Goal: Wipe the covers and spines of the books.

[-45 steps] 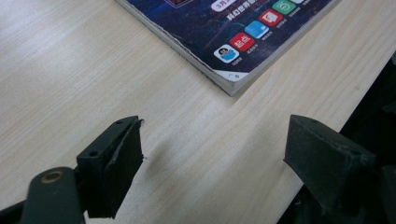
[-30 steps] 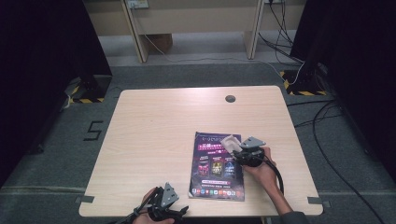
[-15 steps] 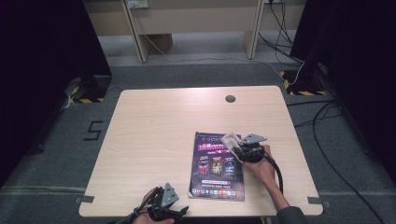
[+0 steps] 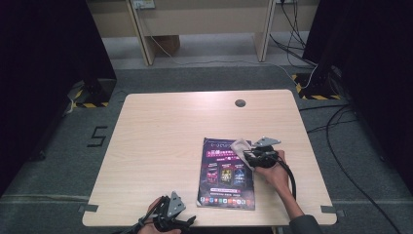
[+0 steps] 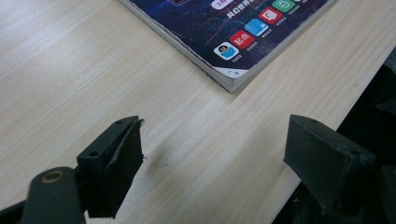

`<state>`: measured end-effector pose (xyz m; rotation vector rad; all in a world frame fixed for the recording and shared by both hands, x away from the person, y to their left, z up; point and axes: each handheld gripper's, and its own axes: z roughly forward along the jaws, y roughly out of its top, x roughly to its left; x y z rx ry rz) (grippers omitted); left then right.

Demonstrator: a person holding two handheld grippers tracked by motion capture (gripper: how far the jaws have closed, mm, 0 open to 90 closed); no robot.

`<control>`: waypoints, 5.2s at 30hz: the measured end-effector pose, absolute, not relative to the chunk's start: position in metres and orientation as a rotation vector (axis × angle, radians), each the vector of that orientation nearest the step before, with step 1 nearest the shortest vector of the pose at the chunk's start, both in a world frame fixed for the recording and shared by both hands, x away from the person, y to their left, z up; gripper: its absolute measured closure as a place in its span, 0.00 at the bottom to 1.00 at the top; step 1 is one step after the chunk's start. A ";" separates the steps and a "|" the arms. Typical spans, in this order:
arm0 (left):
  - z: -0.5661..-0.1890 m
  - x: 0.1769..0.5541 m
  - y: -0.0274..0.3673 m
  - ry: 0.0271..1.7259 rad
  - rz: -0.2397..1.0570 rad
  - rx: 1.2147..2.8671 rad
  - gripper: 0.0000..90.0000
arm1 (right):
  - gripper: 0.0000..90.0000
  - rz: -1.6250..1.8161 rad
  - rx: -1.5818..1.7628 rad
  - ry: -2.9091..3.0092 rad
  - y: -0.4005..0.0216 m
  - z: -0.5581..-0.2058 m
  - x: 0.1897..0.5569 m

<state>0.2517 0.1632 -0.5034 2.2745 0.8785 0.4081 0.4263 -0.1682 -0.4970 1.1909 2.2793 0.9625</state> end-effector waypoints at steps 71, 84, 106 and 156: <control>-0.502 0.253 0.161 0.861 0.397 2.280 0.21 | 0.90 1.188 1.500 1.900 -0.313 -0.444 0.399; -0.502 0.253 0.161 0.863 0.397 2.282 0.21 | 0.86 1.015 1.435 2.158 -0.277 -0.478 0.396; -0.501 0.257 0.156 0.846 0.409 2.269 0.21 | 0.50 1.120 1.401 2.090 -0.257 -0.456 0.377; -0.509 0.320 0.106 0.974 0.241 2.173 0.30 | 0.45 1.242 1.515 2.336 -0.181 -0.508 0.408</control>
